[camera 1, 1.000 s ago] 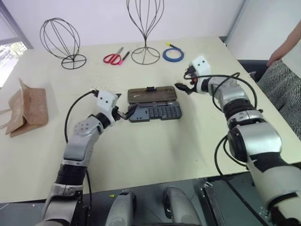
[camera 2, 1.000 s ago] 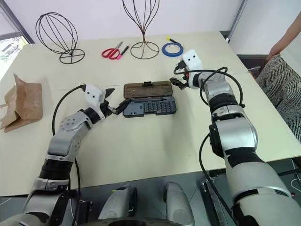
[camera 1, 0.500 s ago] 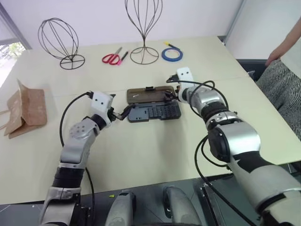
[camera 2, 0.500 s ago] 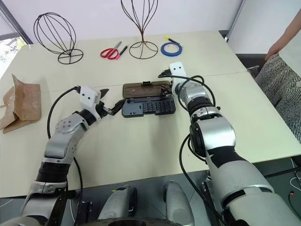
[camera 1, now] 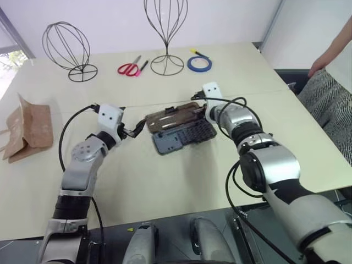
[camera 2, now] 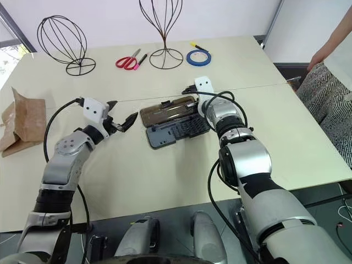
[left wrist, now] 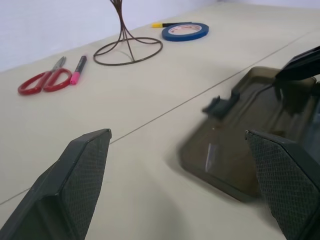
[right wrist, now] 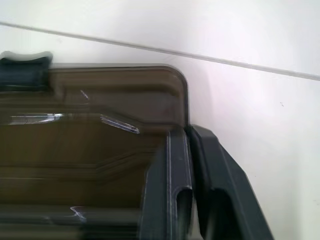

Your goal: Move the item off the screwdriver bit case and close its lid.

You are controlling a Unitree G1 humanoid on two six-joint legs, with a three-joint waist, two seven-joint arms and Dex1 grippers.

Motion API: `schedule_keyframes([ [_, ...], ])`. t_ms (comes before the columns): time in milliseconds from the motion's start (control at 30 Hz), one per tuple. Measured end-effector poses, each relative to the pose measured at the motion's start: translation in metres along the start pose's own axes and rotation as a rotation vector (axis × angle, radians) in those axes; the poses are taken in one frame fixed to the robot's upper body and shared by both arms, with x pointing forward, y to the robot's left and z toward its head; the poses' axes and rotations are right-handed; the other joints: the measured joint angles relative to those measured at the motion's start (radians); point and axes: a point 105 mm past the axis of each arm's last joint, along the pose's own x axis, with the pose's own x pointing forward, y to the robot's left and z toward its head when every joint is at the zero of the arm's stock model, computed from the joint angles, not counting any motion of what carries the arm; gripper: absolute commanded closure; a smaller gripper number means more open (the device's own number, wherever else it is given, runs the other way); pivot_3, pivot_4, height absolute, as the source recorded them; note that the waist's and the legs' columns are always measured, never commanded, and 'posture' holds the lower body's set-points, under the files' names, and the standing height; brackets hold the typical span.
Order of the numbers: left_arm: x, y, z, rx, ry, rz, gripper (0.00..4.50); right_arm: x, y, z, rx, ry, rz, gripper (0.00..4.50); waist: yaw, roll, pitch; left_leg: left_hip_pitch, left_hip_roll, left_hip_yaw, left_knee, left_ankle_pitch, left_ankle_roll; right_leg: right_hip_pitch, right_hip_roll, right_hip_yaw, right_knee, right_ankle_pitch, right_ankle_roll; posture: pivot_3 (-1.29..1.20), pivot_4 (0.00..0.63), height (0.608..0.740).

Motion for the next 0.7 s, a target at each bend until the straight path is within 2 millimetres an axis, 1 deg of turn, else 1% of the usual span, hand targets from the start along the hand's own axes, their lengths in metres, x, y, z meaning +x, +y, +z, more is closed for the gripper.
schedule_keyframes([
  [133, 0.0, 0.006, 0.008, 0.026, -0.017, 0.002, 0.0, -0.002, -0.001, 0.0, 0.008, 0.022, -0.016, 4.45, 0.001, 0.0, 0.0, 0.0, 0.0, 0.0, 0.0, 0.0, 0.0, 0.0, 0.0, 0.0, 0.0, 0.0, 0.0, 0.0, 0.15, 0.74],
  [200, -0.001, 0.014, 0.009, 0.035, -0.017, 0.021, 0.0, -0.005, -0.002, 0.0, 0.028, 0.061, -0.038, 4.45, 0.004, 0.0, 0.0, 0.0, 0.0, -0.001, 0.0, 0.0, 0.0, 0.0, 0.0, 0.0, 0.0, 0.0, 0.0, 0.0, 0.15, 0.74],
  [267, -0.002, 0.02, 0.009, 0.04, -0.011, 0.037, 0.0, -0.012, -0.005, -0.002, 0.08, 0.101, -0.061, 4.45, 0.008, 0.001, 0.0, 0.0, 0.0, -0.001, 0.0, 0.0, 0.0, 0.0, -0.001, -0.001, 0.0, 0.0, 0.0, 0.0, 0.15, 0.74],
  [367, -0.002, 0.022, 0.009, 0.039, -0.008, 0.038, 0.0, -0.029, -0.01, -0.009, 0.132, 0.169, -0.114, 4.45, 0.019, 0.001, 0.0, -0.001, 0.0, -0.002, 0.0, 0.0, 0.0, 0.0, -0.002, -0.001, -0.001, 0.0, 0.0, 0.0, 0.15, 0.74],
  [433, -0.001, 0.023, 0.008, 0.038, -0.004, 0.037, 0.0, -0.045, -0.005, -0.015, 0.175, 0.223, -0.135, 4.45, 0.026, 0.001, 0.0, -0.001, 0.0, -0.001, 0.0, 0.0, 0.0, -0.001, -0.001, -0.001, -0.001, 0.0, 0.0, 0.0, 0.15, 0.74],
  [533, 0.0, 0.023, 0.006, 0.038, 0.005, 0.032, 0.0, -0.065, 0.01, -0.019, 0.238, 0.297, -0.115, 4.45, 0.026, 0.001, 0.0, -0.002, 0.0, -0.001, 0.0, 0.0, 0.0, -0.002, -0.001, -0.001, 0.0, 0.0, 0.0, 0.0, 0.15, 0.74],
  [633, 0.004, 0.02, 0.008, 0.041, -0.001, 0.014, 0.0, -0.079, 0.019, -0.01, 0.253, 0.286, -0.106, 4.45, 0.025, 0.001, 0.0, -0.002, 0.0, -0.001, 0.0, 0.0, 0.0, -0.002, 0.0, -0.001, 0.0, 0.0, 0.0, 0.0, 0.15, 0.74],
  [700, 0.007, 0.018, 0.009, 0.043, -0.001, 0.005, 0.0, -0.083, 0.023, -0.005, 0.255, 0.261, -0.109, 4.45, 0.023, 0.001, 0.0, -0.002, 0.0, -0.001, 0.0, 0.0, 0.0, -0.002, 0.0, -0.001, 0.0, 0.0, 0.0, 0.0, 0.15, 0.74],
])
